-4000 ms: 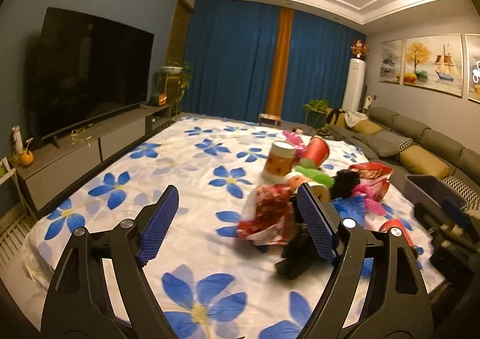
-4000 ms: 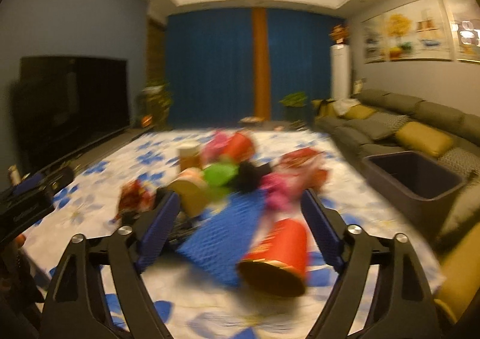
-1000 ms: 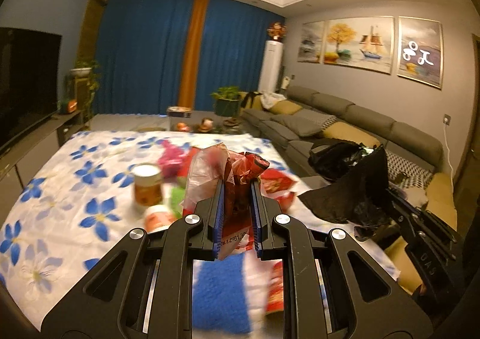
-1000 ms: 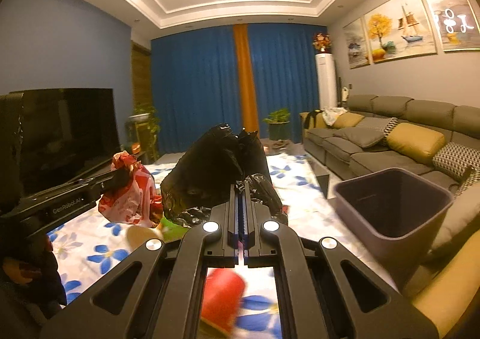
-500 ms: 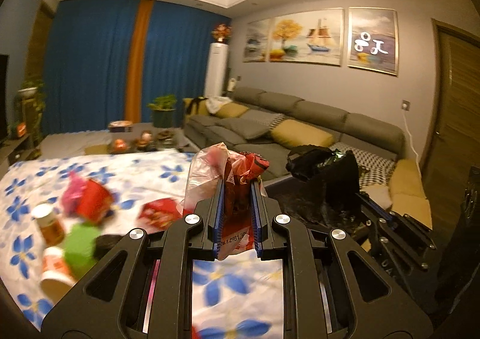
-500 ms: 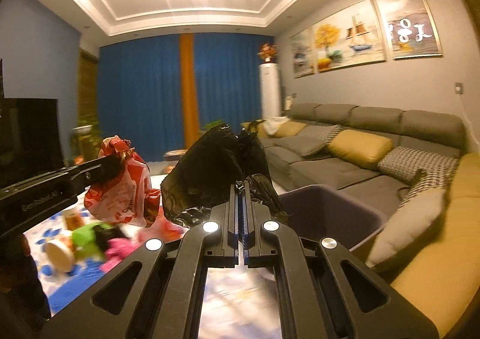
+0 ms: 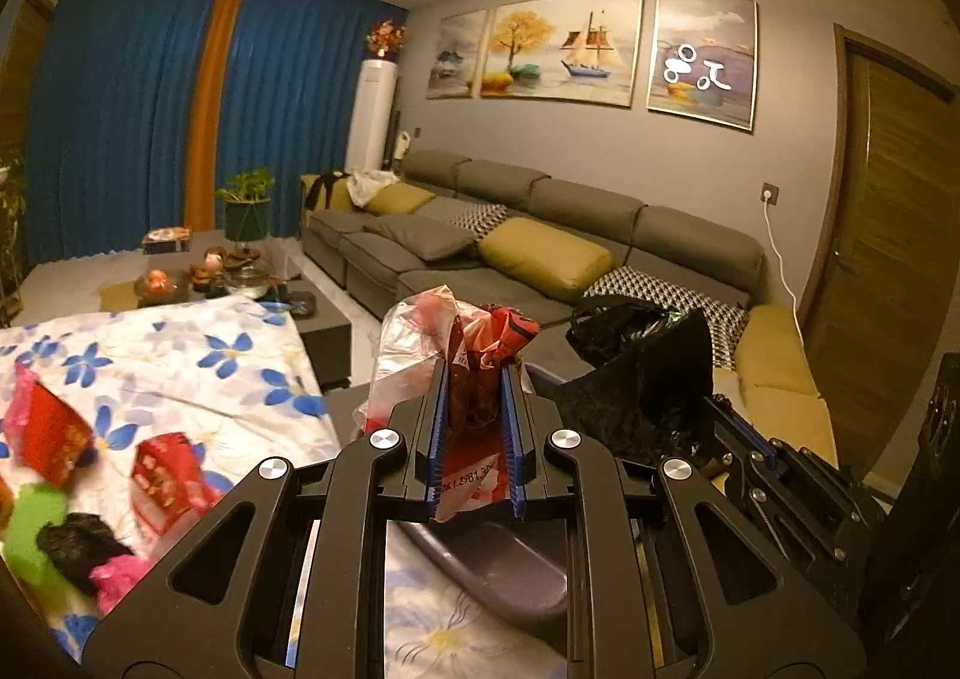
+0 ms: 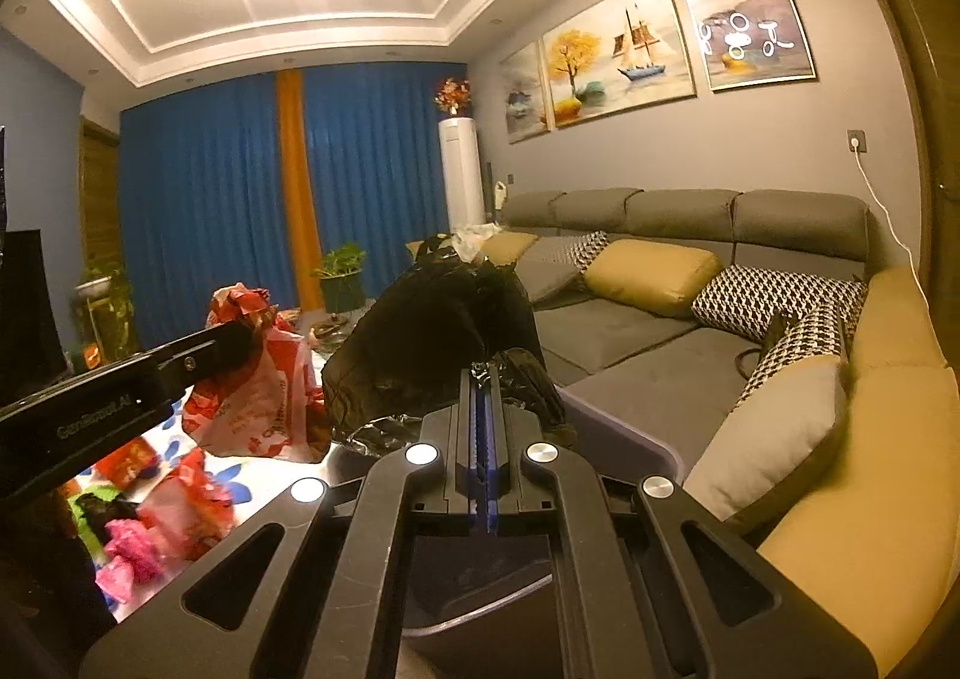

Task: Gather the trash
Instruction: 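Carry the black bag and red wrapper with both tools over the grey bin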

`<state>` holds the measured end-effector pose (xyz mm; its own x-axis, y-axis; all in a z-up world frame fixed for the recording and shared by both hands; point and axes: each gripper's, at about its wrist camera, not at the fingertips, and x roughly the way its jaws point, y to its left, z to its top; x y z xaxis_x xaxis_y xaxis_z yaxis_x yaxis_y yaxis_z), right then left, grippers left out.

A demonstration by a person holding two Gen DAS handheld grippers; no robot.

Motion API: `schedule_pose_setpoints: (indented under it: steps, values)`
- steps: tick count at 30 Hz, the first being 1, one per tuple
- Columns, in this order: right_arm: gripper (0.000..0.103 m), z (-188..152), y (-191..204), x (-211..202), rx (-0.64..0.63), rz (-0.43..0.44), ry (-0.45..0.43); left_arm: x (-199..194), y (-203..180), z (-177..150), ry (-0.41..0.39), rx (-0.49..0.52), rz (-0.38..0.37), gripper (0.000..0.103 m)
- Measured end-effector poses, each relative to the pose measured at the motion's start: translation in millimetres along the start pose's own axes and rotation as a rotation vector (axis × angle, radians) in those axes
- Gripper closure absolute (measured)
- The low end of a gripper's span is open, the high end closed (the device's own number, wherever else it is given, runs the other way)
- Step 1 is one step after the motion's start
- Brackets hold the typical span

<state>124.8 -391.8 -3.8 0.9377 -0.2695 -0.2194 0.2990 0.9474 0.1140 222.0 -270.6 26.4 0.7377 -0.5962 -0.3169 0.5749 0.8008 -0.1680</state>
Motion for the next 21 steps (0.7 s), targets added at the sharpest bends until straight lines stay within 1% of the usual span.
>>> schedule_pose_setpoints:
  steps: [2,10,15,21]
  values:
    - [0.100,-0.3,-1.2,6.1,0.005,-0.003,0.009,11.8,-2.2,0.7,0.011,-0.002,-0.007,0.087]
    - [0.100,0.8,-11.6,29.0,0.008,-0.011,0.035,36.0,-8.9,-0.1,0.042,0.011,-0.022,0.087]
    - [0.100,1.6,-14.5,37.5,0.014,-0.008,0.044,47.7,-9.0,2.3,0.060,-0.009,-0.037,0.087]
    - [0.100,2.7,-18.2,43.6,0.019,-0.002,0.055,59.1,-4.2,3.6,0.082,-0.039,-0.074,0.087]
